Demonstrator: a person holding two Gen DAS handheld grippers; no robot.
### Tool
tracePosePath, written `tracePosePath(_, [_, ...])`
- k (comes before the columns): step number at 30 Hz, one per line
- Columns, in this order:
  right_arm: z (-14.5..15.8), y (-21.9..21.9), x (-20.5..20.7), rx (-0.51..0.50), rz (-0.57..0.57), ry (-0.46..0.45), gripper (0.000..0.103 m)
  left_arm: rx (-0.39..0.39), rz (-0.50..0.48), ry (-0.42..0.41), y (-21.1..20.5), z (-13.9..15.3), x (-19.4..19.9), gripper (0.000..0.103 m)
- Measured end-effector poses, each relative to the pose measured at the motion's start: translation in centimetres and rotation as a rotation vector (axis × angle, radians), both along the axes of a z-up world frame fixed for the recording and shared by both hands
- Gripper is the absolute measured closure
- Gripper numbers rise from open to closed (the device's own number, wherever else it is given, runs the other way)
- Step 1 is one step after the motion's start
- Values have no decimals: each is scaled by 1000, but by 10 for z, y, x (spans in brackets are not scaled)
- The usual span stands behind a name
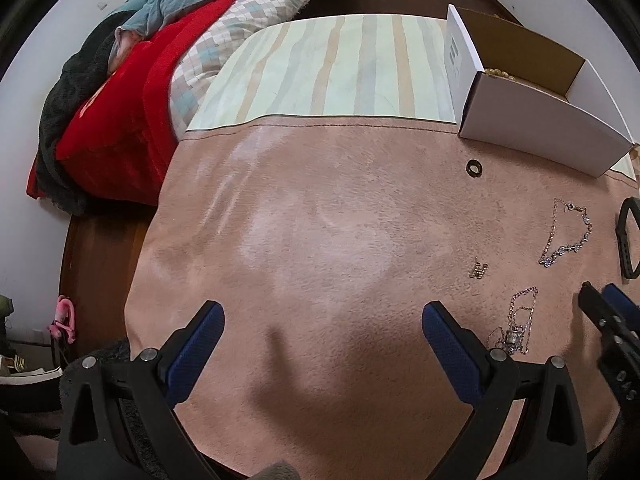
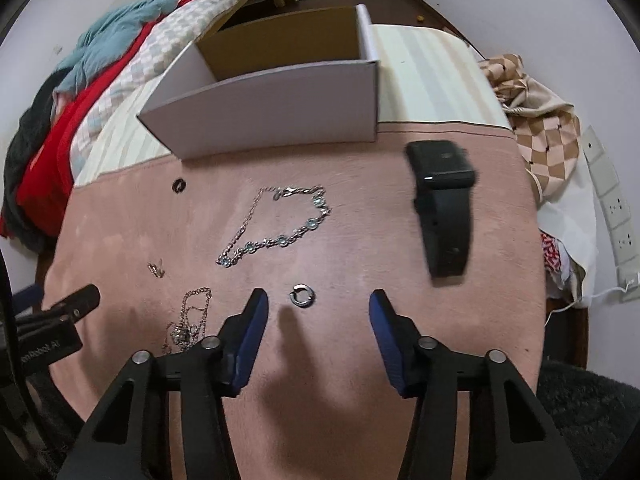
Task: Organize jewelry
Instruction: 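Grasp a small silver earring with the left tool while the right tool grasps a black ring, then carry the earring and ring into the white box and open both tools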
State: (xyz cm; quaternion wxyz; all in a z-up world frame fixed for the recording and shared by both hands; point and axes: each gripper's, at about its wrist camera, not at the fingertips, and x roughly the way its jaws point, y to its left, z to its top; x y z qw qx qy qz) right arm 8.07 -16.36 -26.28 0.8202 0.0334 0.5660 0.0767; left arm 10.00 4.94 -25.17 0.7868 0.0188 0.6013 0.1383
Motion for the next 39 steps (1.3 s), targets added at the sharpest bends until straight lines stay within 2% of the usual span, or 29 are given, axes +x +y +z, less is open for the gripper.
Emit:
tracePosePath(2, [-2, 5, 0, -29, 14, -23, 62, -4, -2, 3, -1, -2, 2, 2])
tracePosePath(4, [-2, 9, -1, -51, 29, -37, 81, -17, -2, 5, -2, -3, 3, 2])
tracePosePath(6, [-2, 12, -2, -56, 47, -41, 90, -41, -3, 0, -3, -3, 5, 2])
tracePosePath(13, [3, 1, -6, -37, 9, -39, 91, -202, -11, -16, -17, -5, 17, 3])
tracePosePath(15, [5, -3, -6, -41, -4, -43, 91, -215, -32, -25, -26, -6, 20, 10])
tracePosePath(19, [5, -11, -5, -51, -19, -42, 91, -203, -78, -16, -43, -12, 26, 41])
tracePosePath(21, [5, -14, -4, -52, -25, -39, 91, -199, -93, -9, -50, -16, 27, 51])
tracePosePath(23, [5, -16, -4, -56, -30, -38, 91, -195, -107, -7, -54, -18, 27, 73])
tracePosePath(25, [5, -19, -5, -58, -34, -37, 91, -201, -115, -2, -56, -21, 29, 79])
tracePosePath(27, [6, -19, -4, -58, -35, -38, 91, -200, -126, -15, -59, -21, 28, 90])
tracePosePath(31, [9, -20, -5, -59, -41, -43, 91, -200, -139, -29, -61, -20, 24, 97])
tracePosePath(36, [12, -20, -6, -55, -43, -47, 91, -198, -146, -44, -61, -16, 25, 97])
tracePosePath(39, [19, -21, -7, -43, -47, -55, 91, -217, -148, -60, -59, -3, 22, 97])
